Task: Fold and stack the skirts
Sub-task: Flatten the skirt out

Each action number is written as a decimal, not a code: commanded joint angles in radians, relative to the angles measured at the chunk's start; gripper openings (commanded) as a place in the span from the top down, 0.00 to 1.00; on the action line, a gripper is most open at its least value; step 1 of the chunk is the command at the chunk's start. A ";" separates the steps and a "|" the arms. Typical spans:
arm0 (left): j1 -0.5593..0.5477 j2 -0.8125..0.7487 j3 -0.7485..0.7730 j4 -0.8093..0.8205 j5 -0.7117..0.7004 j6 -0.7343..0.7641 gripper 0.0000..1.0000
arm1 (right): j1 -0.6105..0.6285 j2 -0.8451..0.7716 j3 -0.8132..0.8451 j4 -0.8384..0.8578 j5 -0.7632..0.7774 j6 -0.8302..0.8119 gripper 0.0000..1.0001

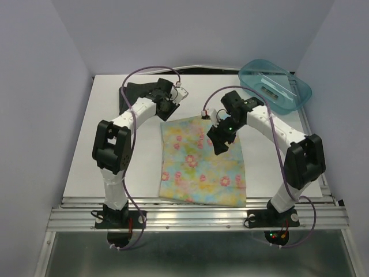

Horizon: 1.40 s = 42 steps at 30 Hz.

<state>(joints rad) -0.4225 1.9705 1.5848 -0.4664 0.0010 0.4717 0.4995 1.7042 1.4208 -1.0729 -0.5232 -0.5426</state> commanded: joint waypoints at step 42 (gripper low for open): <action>0.143 -0.002 0.086 -0.083 0.427 -0.007 0.50 | -0.326 0.643 0.618 0.219 0.017 -0.411 0.37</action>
<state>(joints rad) -0.2924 1.9629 1.6630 -0.5560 0.4046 0.4767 0.1650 2.3421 2.0457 -0.8040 -0.4534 -0.8589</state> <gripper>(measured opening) 0.492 0.631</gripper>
